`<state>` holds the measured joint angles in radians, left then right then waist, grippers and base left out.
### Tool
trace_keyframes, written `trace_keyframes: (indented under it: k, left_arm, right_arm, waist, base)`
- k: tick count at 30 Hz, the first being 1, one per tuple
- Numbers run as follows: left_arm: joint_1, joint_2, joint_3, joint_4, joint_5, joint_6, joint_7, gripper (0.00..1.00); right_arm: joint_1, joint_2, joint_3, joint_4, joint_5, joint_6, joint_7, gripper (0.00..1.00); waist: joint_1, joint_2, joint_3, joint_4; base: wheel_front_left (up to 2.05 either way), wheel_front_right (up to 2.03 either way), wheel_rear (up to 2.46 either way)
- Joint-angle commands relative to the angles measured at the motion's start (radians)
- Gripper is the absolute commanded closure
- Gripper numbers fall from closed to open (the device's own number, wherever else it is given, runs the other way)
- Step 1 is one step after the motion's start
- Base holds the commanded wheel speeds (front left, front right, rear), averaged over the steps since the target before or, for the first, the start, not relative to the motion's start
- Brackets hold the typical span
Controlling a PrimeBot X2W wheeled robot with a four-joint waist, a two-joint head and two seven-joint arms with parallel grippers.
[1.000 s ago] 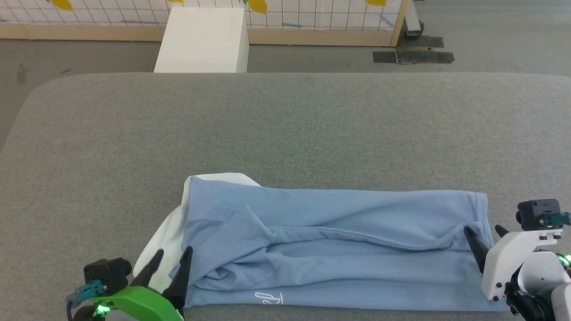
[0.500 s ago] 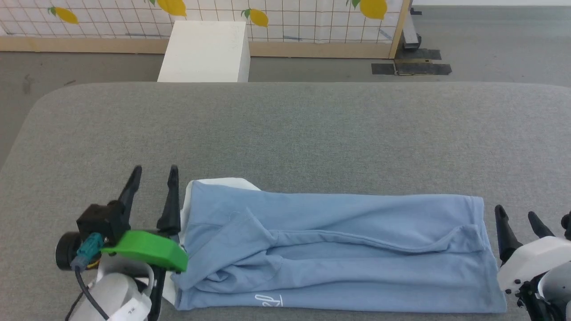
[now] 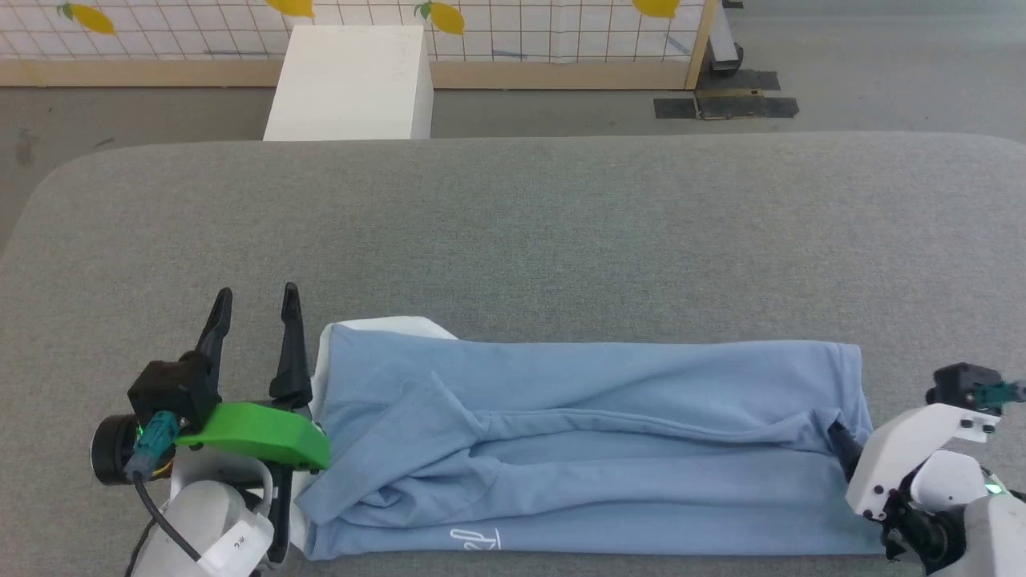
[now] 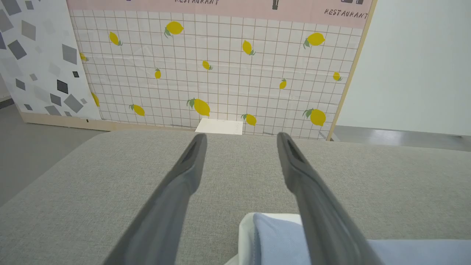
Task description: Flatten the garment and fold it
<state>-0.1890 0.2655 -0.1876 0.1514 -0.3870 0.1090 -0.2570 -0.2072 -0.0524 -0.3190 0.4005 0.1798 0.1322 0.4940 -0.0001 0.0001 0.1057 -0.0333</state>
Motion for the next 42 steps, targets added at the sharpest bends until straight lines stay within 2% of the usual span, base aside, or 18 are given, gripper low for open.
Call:
trace_keyframes:
  k: [1, 5, 6, 7, 8, 9, 14, 20, 27, 30, 33, 36, 38, 42]
  left_arm:
    - [-0.006, -0.012, 0.013, 0.007, 0.017, -0.013, -0.005, 0.00]
    - [-0.006, -0.036, 0.036, 0.022, 0.038, -0.039, -0.005, 0.00]
    - [-0.005, -0.041, 0.040, 0.025, 0.042, -0.044, -0.005, 0.00]
    - [-0.004, -0.047, 0.045, 0.029, 0.048, -0.050, -0.005, 0.00]
    - [-0.003, -0.051, 0.049, 0.031, 0.053, -0.054, -0.005, 0.00]
    - [-0.003, -0.057, 0.055, 0.034, 0.058, -0.060, -0.005, 0.00]
    - [0.002, -0.075, 0.078, 0.044, 0.077, -0.080, -0.005, 0.00]
    - [0.000, -0.092, 0.103, 0.054, 0.095, -0.105, -0.005, 0.00]
    - [-0.001, -0.118, 0.118, 0.059, 0.120, -0.129, -0.005, 0.00]
    - [-0.001, -0.124, 0.124, 0.063, 0.127, -0.137, -0.005, 0.00]
    - [0.002, -0.130, 0.132, 0.069, 0.133, -0.145, -0.005, 0.00]
    - [0.008, -0.134, 0.139, 0.076, 0.138, -0.151, -0.005, 0.00]
    - [0.014, -0.136, 0.142, 0.080, 0.142, -0.156, -0.005, 0.00]
    - [0.024, -0.141, 0.147, 0.085, 0.150, -0.164, -0.005, 0.00]
  right_arm:
    - [-0.019, 0.002, 0.008, 0.021, -0.020, -0.002, 0.029, 0.00]
    - [-0.030, 0.002, 0.019, 0.071, -0.028, -0.002, 0.140, 0.00]
    - [-0.030, 0.002, 0.020, 0.075, -0.029, -0.002, 0.162, 0.22]
    - [-0.029, 0.002, 0.024, 0.078, -0.029, -0.002, 0.187, 0.69]
    - [-0.027, 0.002, 0.024, 0.076, -0.026, -0.002, 0.205, 0.91]
    - [-0.024, 0.002, 0.025, 0.070, -0.021, -0.002, 0.221, 1.00]
    - [-0.010, 0.002, 0.001, -0.005, -0.044, -0.002, 0.207, 1.00]
    - [-0.002, -0.003, -0.121, -0.100, -0.175, -0.002, 0.125, 1.00]
    - [-0.019, -0.057, -0.303, -0.102, -0.351, -0.002, 0.004, 1.00]
    - [-0.024, -0.067, -0.332, -0.092, -0.388, -0.002, -0.031, 1.00]
    - [-0.024, -0.064, -0.326, -0.104, -0.383, -0.002, -0.050, 1.00]
    - [0.002, -0.055, -0.273, -0.171, -0.350, -0.002, -0.031, 1.00]
    - [0.037, -0.045, -0.221, -0.248, -0.313, -0.002, 0.014, 1.00]
    - [0.117, -0.025, -0.104, -0.482, -0.242, -0.002, 0.131, 1.00]
  waist:
    - [0.0001, -0.0001, 0.005, 0.005]
    - [0.0001, -0.0001, 0.009, 0.014]
    - [0.0001, -0.0001, 0.009, 0.015]
    - [0.0001, -0.0001, 0.009, 0.017]
    - [0.0001, -0.0001, 0.008, 0.018]
    - [0.0001, -0.0001, 0.007, 0.018]
    - [0.0001, -0.0001, 0.003, 0.016]
    - [0.0001, -0.0001, 0.003, 0.012]
    - [0.0001, -0.0001, 0.013, 0.018]
    - [0.0001, -0.0001, 0.012, 0.020]
    - [0.0001, -0.0001, 0.005, 0.025]
    - [0.0001, -0.0001, -0.006, 0.029]
    - [0.0001, -0.0001, -0.015, 0.032]
    - [0.0001, -0.0001, -0.027, 0.038]
  base:
    - [0.00, 0.00, 0.00]
    - [0.00, 0.00, 0.00]
    - [0.00, 0.00, 0.00]
    - [0.00, 0.00, 0.00]
    - [0.00, 0.00, 0.00]
    - [0.00, 0.00, 0.00]
    - [0.00, 0.00, 0.00]
    - [0.00, 0.00, 0.00]
    - [0.00, 0.00, 0.00]
    - [0.00, 0.00, 0.00]
    - [0.00, 0.00, 0.00]
    - [0.00, 0.00, 0.00]
    - [0.00, 0.00, 0.00]
    - [0.00, 0.00, 0.00]
